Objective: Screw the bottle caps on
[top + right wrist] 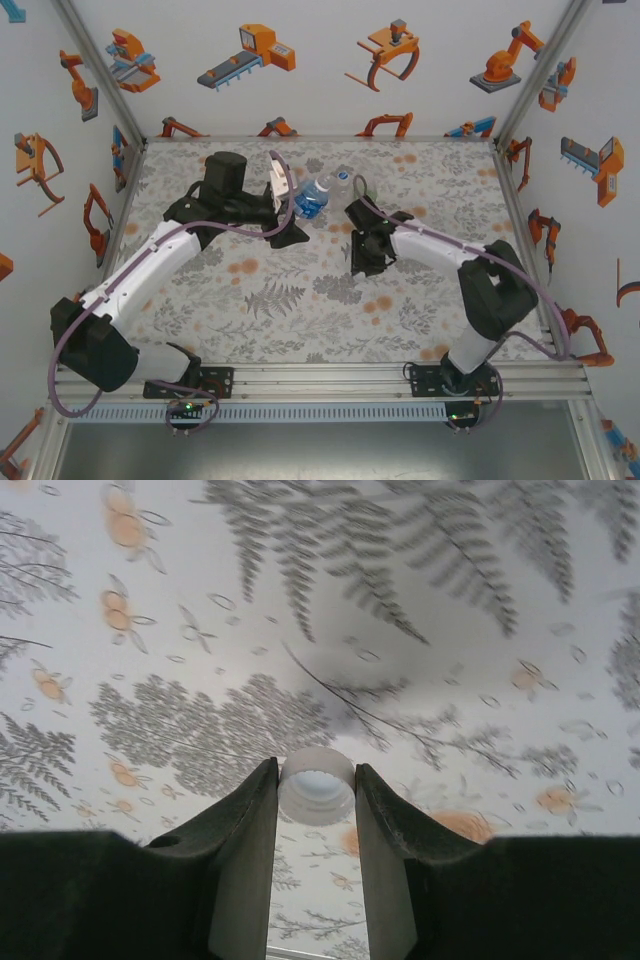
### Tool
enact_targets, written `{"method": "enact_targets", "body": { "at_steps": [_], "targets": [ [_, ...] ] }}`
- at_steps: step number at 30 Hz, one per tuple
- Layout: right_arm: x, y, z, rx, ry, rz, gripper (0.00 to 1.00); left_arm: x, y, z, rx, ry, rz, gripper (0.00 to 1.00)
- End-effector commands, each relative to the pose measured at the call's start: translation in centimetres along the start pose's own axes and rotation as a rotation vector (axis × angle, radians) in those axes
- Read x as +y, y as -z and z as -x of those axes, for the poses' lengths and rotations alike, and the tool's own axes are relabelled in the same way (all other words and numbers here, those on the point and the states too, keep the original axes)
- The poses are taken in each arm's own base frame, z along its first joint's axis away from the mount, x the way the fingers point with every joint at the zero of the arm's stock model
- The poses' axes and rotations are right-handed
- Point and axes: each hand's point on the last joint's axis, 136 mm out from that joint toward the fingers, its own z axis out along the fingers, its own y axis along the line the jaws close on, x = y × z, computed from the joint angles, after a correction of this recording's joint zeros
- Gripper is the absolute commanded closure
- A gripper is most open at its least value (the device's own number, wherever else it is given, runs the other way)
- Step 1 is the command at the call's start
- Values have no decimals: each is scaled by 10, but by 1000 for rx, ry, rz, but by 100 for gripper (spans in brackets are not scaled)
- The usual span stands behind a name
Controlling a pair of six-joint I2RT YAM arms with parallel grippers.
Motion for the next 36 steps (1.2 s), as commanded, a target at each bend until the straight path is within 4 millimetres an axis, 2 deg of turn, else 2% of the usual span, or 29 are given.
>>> {"method": "enact_targets", "body": {
  "at_steps": [1, 5, 11, 15, 24, 36],
  "targets": [
    [17, -6, 1, 41, 72, -4, 64, -6, 5, 8, -26, -18, -1, 93],
    [32, -18, 0, 74, 114, -19, 62, -8, 4, 8, -27, -16, -7, 93],
    [40, -27, -7, 104, 140, -34, 58, -9, 5, 9, -29, -16, -9, 93],
    [41, -25, -9, 111, 145, -37, 55, -10, 3, 8, -27, -16, -12, 93],
    [50, -2, 3, 53, 153, -10, 54, -10, 1, 8, -25, -12, -18, 93],
    [51, -16, -1, 79, 158, -9, 55, -11, 1, 7, -23, -13, -17, 93]
  ]
}}
